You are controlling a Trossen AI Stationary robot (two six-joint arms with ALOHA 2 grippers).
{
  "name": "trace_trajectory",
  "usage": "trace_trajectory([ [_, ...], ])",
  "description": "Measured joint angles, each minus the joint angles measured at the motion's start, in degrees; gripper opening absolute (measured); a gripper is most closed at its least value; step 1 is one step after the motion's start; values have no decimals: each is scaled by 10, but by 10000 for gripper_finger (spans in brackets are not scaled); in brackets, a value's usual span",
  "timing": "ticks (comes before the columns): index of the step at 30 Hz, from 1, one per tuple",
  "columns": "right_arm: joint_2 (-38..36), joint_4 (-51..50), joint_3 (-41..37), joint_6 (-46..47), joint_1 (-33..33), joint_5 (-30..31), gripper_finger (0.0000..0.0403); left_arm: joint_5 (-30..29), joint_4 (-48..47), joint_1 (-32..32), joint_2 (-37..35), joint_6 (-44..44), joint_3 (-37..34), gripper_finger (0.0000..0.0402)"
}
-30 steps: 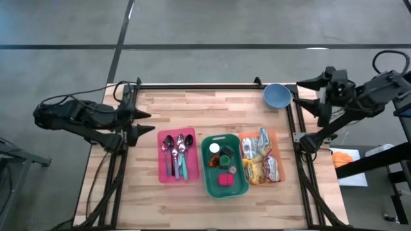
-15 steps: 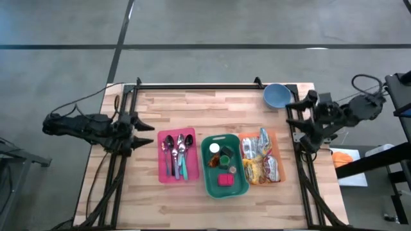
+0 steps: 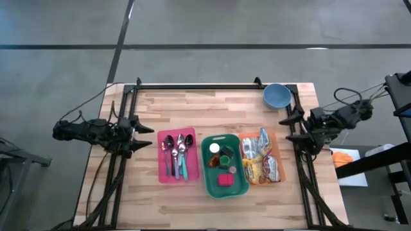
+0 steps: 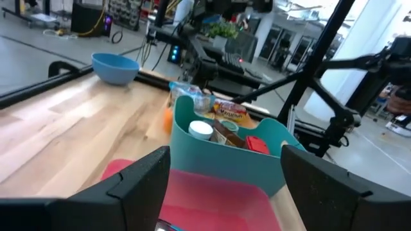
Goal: Pick & Place Food Item
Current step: Return to Home Position
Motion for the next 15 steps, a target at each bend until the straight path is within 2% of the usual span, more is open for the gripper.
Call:
trace_trajectory([
  [6, -76, 69, -95, -7, 0, -47, 319, 10, 1, 0, -3, 0, -19, 299],
  [12, -128, 204, -202, -34, 0, -115, 319, 49, 11, 0, -8, -1, -38, 299],
  [15, -137, 255, -249, -32, 0, -139, 319, 58, 46, 0, -8, 10, -58, 299],
])
